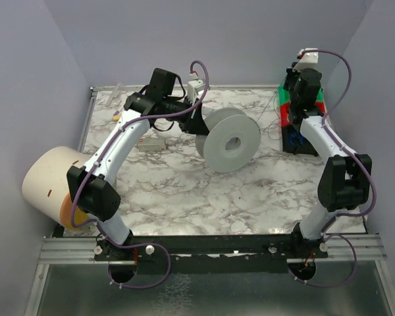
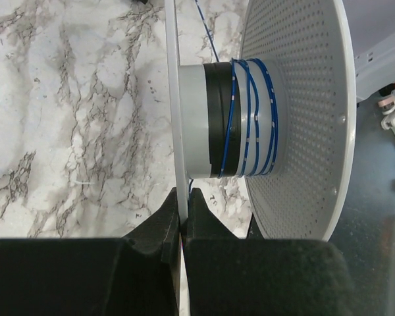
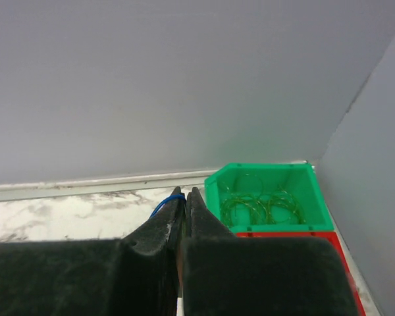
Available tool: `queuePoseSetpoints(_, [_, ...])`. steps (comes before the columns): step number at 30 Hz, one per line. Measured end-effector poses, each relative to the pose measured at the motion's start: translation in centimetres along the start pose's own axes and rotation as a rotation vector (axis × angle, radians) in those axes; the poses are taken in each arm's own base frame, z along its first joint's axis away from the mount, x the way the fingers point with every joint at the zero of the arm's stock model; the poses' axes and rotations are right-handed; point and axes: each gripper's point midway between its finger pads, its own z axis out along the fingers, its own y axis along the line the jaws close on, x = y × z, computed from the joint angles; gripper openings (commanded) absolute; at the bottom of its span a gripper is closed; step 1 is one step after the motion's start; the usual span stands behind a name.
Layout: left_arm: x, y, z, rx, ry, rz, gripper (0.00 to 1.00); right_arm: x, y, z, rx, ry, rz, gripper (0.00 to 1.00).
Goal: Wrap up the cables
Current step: Wrap the cable around the cable reel.
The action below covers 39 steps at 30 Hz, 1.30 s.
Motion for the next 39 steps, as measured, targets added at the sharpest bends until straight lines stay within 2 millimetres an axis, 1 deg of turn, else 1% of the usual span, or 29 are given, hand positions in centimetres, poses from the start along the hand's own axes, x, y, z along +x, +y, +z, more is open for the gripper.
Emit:
queuePoseSetpoints(2, [0.0, 0.0, -0.1, -0.009, 0.005, 0.009, 0.0, -0.5, 0.6, 0.1, -0.072, 0.007, 0.013, 0.01])
queuePoseSetpoints(4, [0.0, 0.2, -0.2, -0.035, 0.014, 0.014, 0.0, -0.7, 1.5, -0.2, -0.166, 0.024, 0.024, 0.01])
queuePoseSetpoints(7, [-0.4, 0.6, -0.7, -0.094, 0.023, 0.027, 0.0, -0.9, 3.5, -1.8, -0.328, 0.054, 0.036, 0.0])
queuePoseSetpoints(11, [-1.3, 1.4, -1.4, -0.171, 0.018, 0.056, 0.0, -1.7, 6.0, -4.7, -0.526, 0.078, 0.034, 0.01])
queuePoseSetpoints(15, [-2.3, 2.0, -2.3, -0.242, 0.006, 0.091, 0.0, -2.0, 7.9, -8.0, -0.694, 0.107, 0.009, 0.0])
queuePoseSetpoints(20, [-3.7, 3.6, -3.8, -0.381, -0.008, 0.129, 0.0, -1.5, 9.6, -11.7, -0.87, 0.172, 0.009, 0.0])
queuePoseSetpoints(23, [-4.1, 4.8, -4.6, -0.465, -0.009, 0.137, 0.0, -0.9, 10.3, -13.8, -0.955, 0.223, 0.011, 0.0])
queuePoseSetpoints(27, [-4.0, 6.1, -5.4, -0.554, -0.001, 0.134, 0.0, -0.3, 10.5, -15.9, -1.035, 0.293, -0.012, 0.01])
queuePoseSetpoints(32, [-3.9, 6.2, -5.5, -0.557, 0.011, 0.157, 0.0, -0.5, 9.7, -17.3, -1.058, 0.353, -0.088, 0.0])
queuePoseSetpoints(35, [-3.5, 5.4, -5.3, -0.499, 0.037, 0.195, 0.0, 0.1, 8.8, -17.0, -1.031, 0.409, -0.124, 0.0])
queuePoseSetpoints(37, [-3.0, 4.4, -5.1, -0.449, 0.062, 0.225, 0.0, 1.3, 8.0, -16.2, -0.995, 0.467, -0.126, 0.01])
queuePoseSetpoints(39, [-2.5, 3.4, -4.9, -0.397, 0.092, 0.259, 0.0, 3.1, 6.9, -15.1, -0.946, 0.538, -0.117, 0.0])
